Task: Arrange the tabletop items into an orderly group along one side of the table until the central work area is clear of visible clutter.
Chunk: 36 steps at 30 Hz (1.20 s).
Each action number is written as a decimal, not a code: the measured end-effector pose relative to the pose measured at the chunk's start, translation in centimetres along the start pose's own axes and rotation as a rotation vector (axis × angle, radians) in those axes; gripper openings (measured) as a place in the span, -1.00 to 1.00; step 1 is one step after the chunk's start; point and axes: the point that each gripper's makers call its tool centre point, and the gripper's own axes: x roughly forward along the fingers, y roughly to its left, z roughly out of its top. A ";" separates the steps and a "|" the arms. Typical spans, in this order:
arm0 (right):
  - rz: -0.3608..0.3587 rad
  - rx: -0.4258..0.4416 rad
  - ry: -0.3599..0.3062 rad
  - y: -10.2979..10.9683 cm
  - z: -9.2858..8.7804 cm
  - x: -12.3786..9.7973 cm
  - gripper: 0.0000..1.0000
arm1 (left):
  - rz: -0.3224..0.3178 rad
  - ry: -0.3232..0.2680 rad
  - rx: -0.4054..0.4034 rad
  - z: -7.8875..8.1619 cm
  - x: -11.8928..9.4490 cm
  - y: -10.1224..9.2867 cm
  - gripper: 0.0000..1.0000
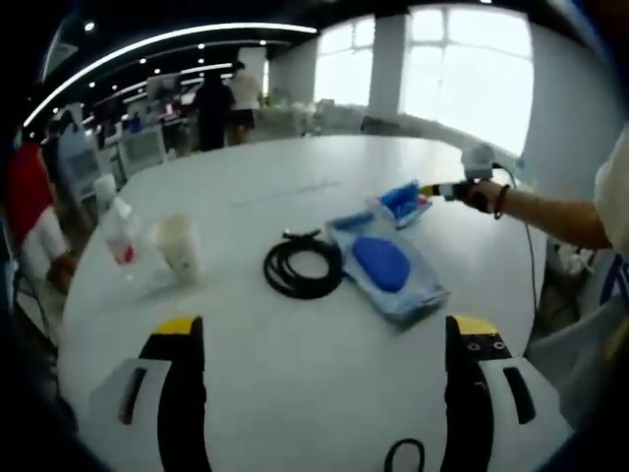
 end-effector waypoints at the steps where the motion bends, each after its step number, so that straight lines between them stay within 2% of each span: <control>1: -0.003 0.010 0.000 -0.1 -0.1 0.0 -0.97 | 0.001 0.000 -0.002 0.0 0.0 0.0 0.99; 5: -0.005 0.036 0.002 -0.4 -0.7 0.2 -0.97 | 0.001 -0.001 -0.004 0.0 -0.1 0.0 0.99; 13: 0.006 0.061 -0.002 -0.4 -0.6 0.8 -0.95 | -0.001 0.013 -0.005 -0.2 -0.1 -0.1 0.99; 17: -0.026 0.104 0.020 -0.8 -0.8 0.9 -0.92 | -0.004 0.012 -0.007 -0.2 -0.1 -0.1 0.99; 19: -0.038 0.073 0.006 -0.9 -0.2 0.9 -0.85 | -0.006 0.012 -0.010 -0.2 -0.1 -0.2 0.99; 22: -0.056 0.077 -0.001 -0.8 0.5 0.7 -0.63 | -0.007 0.006 -0.010 0.0 -0.3 -0.3 0.99; 28: -0.044 0.078 -0.020 0.5 1.9 0.1 -0.02 | -0.006 -0.011 -0.007 0.6 -0.6 -0.2 0.99; 29: 0.006 0.086 -0.037 1.6 2.4 0.1 0.08 | -0.009 -0.015 -0.006 0.7 -0.7 -0.2 0.99; 31: 0.035 0.115 -0.032 2.5 2.6 0.0 0.21 | -0.023 -0.011 -0.016 0.8 -0.8 -0.4 0.99; 33: 0.063 0.110 -0.041 3.7 3.0 -0.1 0.38 | -0.065 -0.038 -0.047 1.4 -1.0 -1.2 0.99; 36: 0.114 0.074 -0.044 5.9 3.7 -0.3 0.60 | -0.073 -0.050 -0.039 1.9 -1.2 -1.6 0.99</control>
